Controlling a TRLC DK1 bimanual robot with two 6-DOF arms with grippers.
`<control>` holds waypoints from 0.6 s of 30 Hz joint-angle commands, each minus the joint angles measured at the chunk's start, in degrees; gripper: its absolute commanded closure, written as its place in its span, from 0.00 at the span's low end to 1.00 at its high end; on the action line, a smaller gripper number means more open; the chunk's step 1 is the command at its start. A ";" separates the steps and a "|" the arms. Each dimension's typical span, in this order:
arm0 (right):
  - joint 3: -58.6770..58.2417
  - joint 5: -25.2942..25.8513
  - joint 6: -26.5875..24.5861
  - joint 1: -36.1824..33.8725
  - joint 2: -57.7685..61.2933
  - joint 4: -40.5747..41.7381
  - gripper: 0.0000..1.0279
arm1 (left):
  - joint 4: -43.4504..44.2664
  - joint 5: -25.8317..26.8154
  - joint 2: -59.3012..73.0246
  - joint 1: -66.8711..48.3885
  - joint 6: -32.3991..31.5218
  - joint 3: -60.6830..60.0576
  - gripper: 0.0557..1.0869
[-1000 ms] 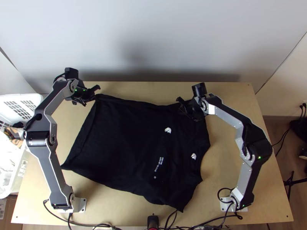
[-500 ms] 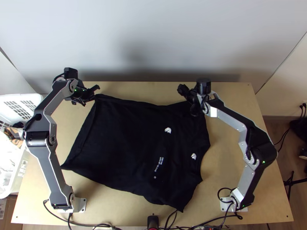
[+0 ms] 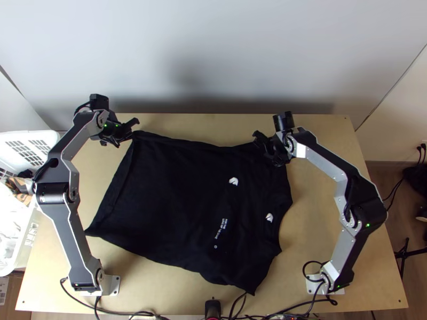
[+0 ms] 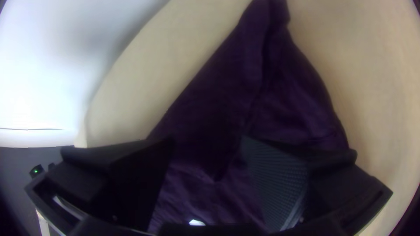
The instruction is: Fold the t-shirt
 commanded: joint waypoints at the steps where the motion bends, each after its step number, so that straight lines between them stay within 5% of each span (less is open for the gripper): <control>1: 3.09 -0.25 1.53 1.23 3.09 -7.26 0.31 | 0.07 0.05 -0.15 0.03 -0.17 0.32 0.96; 8: 3.62 -0.69 1.89 3.34 4.58 -8.14 0.35 | 0.16 0.05 0.12 0.47 0.01 0.32 0.96; 9: 3.80 -0.60 1.45 3.78 4.58 -7.52 0.49 | 0.24 0.05 0.12 0.47 0.01 0.32 0.96; 11: 3.45 0.19 0.92 4.31 4.41 -2.69 0.95 | 0.24 0.05 0.12 0.38 0.01 0.32 0.96; 18: 2.04 3.53 0.66 4.83 1.86 23.86 0.97 | 0.33 0.05 0.29 0.12 -0.08 0.32 0.96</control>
